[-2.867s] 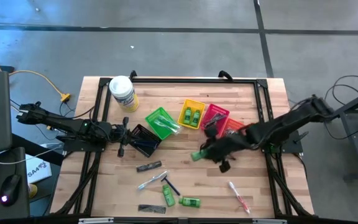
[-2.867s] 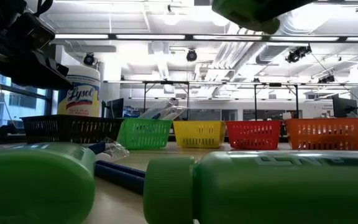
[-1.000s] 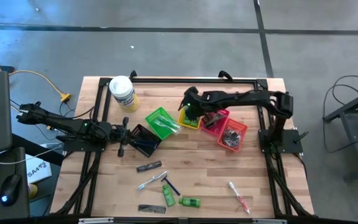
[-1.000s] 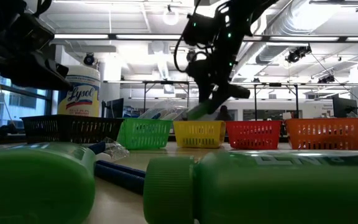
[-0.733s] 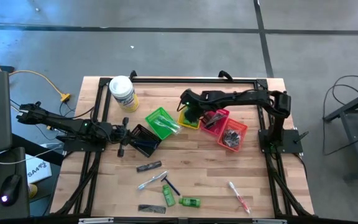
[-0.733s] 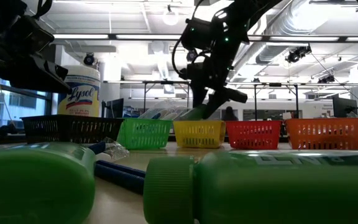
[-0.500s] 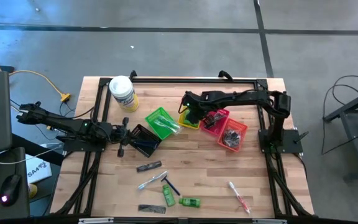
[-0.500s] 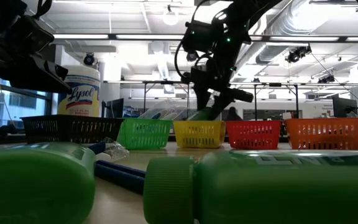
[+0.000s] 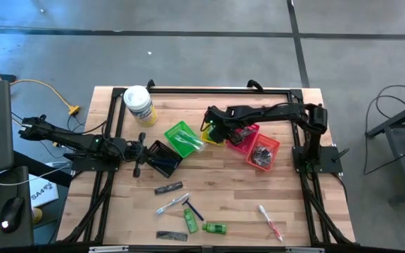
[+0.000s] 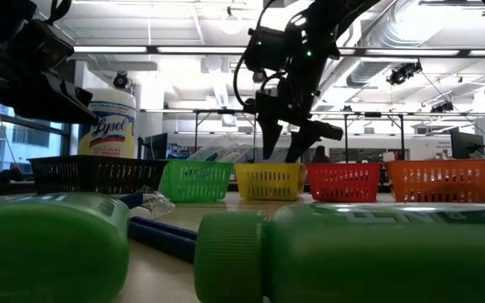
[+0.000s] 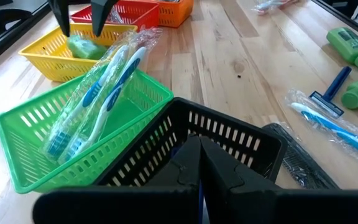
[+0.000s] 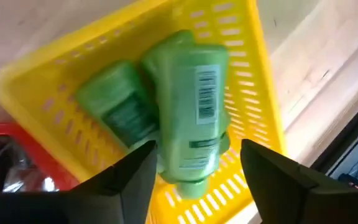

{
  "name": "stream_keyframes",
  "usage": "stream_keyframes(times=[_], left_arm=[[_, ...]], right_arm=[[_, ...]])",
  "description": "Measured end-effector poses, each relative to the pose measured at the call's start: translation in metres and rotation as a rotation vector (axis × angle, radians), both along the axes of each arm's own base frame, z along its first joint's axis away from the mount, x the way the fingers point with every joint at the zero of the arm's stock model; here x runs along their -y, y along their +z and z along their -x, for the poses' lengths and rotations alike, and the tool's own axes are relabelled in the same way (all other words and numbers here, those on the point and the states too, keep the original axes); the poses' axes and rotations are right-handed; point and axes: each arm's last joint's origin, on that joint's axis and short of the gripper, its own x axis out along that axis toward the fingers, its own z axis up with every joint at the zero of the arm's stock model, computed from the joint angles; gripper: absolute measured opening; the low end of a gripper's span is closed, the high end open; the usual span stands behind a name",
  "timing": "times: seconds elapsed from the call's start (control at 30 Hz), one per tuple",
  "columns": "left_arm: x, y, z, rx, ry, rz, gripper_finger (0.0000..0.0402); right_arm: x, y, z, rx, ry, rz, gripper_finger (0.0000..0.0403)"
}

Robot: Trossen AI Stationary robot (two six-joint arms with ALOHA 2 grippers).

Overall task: Pick & Place Travel size toiletries
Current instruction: Put the green shampoo into the yellow bin, then put the blue toothbrush into the green bin

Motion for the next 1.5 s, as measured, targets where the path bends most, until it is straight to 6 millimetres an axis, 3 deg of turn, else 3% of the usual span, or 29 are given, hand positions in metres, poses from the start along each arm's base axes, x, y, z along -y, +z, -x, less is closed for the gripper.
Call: stream_keyframes(times=[0.2, 0.37, 0.47, 0.6, 0.73, 0.97, 1.07, 1.27, 1.5], left_arm=[[0.000, 0.000, 0.000, -0.001, 0.004, 0.011, 0.0000], [0.000, 0.000, 0.000, -0.003, 0.005, 0.014, 0.0000], [0.000, 0.000, 0.000, -0.001, 0.006, 0.018, 0.0000], [0.000, 0.003, -0.001, 0.032, 0.008, 0.029, 0.0000], [0.000, 0.008, -0.002, 0.080, 0.025, 0.078, 0.0000], [0.001, 0.010, -0.003, 0.101, 0.046, 0.173, 0.0000], [0.001, 0.010, -0.003, 0.102, 0.050, 0.187, 0.0000], [0.001, 0.010, -0.003, 0.100, 0.047, 0.179, 0.0000], [0.001, 0.010, -0.003, 0.100, 0.042, 0.161, 0.0000]], right_arm=[[0.000, 0.003, -0.003, 0.049, -0.106, 0.056, 0.0239], [-0.006, 0.040, 0.007, 0.205, -0.190, -0.027, 0.0227], [0.003, 0.077, 0.024, 0.373, -0.278, -0.194, 0.0205], [0.013, 0.127, 0.059, 0.571, -0.340, -0.553, 0.0160], [-0.008, 0.149, 0.096, 0.625, -0.300, -0.812, 0.0107], [-0.073, 0.137, 0.157, 0.685, -0.187, -0.854, 0.0015], [-0.091, 0.121, 0.186, 0.757, -0.114, -0.923, 0.0008], [-0.104, 0.081, 0.232, 0.919, -0.149, -1.048, 0.0006], [-0.110, 0.041, 0.258, 0.966, -0.005, -1.142, 0.0006]])
